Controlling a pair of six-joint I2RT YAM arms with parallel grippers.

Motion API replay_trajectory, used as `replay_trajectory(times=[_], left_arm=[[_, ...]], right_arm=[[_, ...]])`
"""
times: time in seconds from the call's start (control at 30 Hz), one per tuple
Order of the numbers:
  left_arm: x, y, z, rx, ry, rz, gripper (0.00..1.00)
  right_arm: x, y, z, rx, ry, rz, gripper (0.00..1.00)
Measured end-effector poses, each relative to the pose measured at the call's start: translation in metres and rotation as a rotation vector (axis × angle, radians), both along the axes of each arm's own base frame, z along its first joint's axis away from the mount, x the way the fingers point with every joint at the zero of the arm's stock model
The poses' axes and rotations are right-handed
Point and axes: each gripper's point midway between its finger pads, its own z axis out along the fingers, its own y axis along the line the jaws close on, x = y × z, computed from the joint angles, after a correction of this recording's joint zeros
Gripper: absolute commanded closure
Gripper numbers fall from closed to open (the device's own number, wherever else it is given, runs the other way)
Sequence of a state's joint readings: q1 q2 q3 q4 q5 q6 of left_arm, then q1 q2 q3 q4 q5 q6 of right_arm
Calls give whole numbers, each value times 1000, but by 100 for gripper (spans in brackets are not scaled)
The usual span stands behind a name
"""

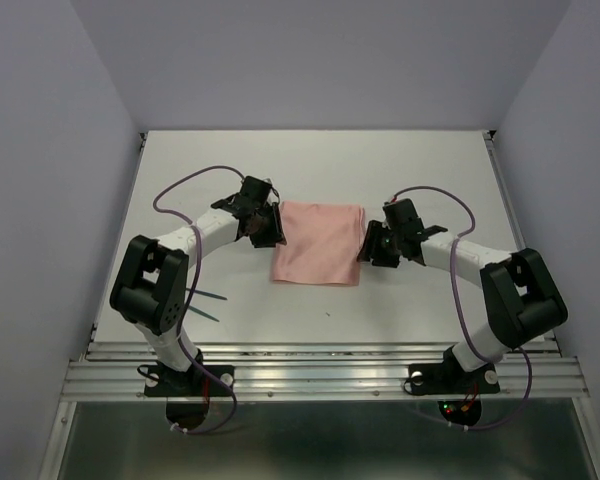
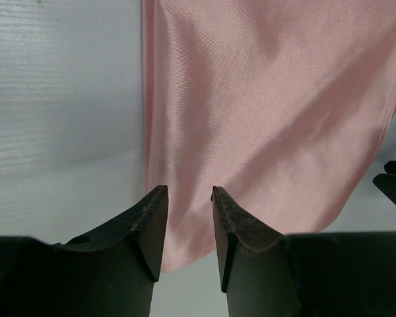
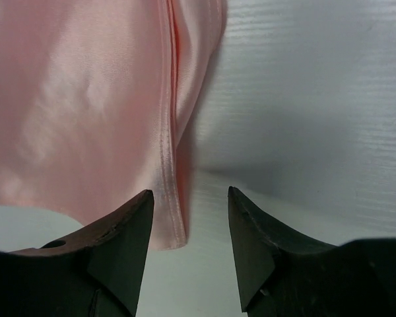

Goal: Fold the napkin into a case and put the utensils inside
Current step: Pick up the lower triangle-folded napkin from the center of the board.

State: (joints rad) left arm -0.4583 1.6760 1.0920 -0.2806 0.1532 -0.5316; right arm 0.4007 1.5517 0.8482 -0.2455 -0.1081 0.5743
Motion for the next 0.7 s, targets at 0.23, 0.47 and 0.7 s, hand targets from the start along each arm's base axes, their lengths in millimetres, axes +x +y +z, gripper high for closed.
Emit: replay_trajectory(times=[0.23,0.47,0.7], left_arm=[[-1,-5,1,-6,-6,-14,59],[-1,-7,1,-13,-9,-18,59],[0,-8,1,-16,-13,-19,60]], right_arm=[[-6,14,-9,85,26,3,54],[2,26,-15,120,29,14,69],[4,29,-17,128,35,12,96]])
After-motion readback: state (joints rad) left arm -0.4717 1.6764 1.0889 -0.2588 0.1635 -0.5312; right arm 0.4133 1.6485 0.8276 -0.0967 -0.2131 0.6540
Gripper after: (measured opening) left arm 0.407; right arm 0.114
